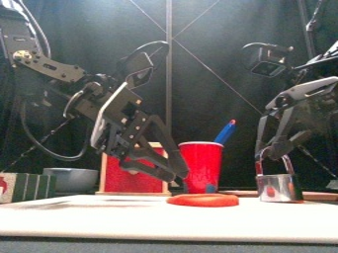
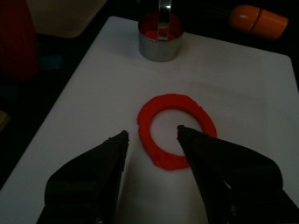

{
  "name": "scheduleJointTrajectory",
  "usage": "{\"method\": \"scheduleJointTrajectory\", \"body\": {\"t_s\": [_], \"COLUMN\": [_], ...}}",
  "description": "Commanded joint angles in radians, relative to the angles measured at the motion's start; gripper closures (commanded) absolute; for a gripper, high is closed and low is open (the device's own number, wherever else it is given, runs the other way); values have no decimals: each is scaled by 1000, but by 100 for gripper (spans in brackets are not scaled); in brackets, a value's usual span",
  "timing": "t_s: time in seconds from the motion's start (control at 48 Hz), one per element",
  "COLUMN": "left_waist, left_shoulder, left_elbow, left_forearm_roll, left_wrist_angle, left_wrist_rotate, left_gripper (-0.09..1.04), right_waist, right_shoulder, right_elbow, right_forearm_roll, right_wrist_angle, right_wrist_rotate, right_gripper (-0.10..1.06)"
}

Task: Get the cutter from the drawer then cut the dough then place the extra dough in the bowl
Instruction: Place the extra dough in the bowl

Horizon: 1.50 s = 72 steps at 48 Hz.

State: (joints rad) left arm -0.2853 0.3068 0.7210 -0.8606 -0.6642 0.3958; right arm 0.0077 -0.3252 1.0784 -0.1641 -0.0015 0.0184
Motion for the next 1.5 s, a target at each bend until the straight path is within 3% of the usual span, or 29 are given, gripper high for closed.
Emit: {"method": "scheduleJointTrajectory", "body": {"t_s": [0.021, 0.75, 1.146, 1.5], "left_waist": [20, 124, 80, 60], "left_shoulder": [-23, 57, 31, -44], "left_elbow": [-20, -101, -101, -83], "left_forearm_roll": [8, 114, 215, 233], "left_wrist_angle": [-8, 252, 272, 261], "left_wrist_rotate": [5, -2, 0, -3], "left_gripper": [9, 11, 32, 37], "right_waist": [3, 29, 23, 20], "right_shoulder": [-9, -17, -9, -9], "right_elbow": [-38, -110, -104, -103], "right_forearm_roll": [0, 11, 15, 21], "right_wrist_angle": [-9, -2, 0, 0], "right_wrist_rotate": [2, 3, 3, 3], "right_gripper": [20, 20, 20, 20]}}
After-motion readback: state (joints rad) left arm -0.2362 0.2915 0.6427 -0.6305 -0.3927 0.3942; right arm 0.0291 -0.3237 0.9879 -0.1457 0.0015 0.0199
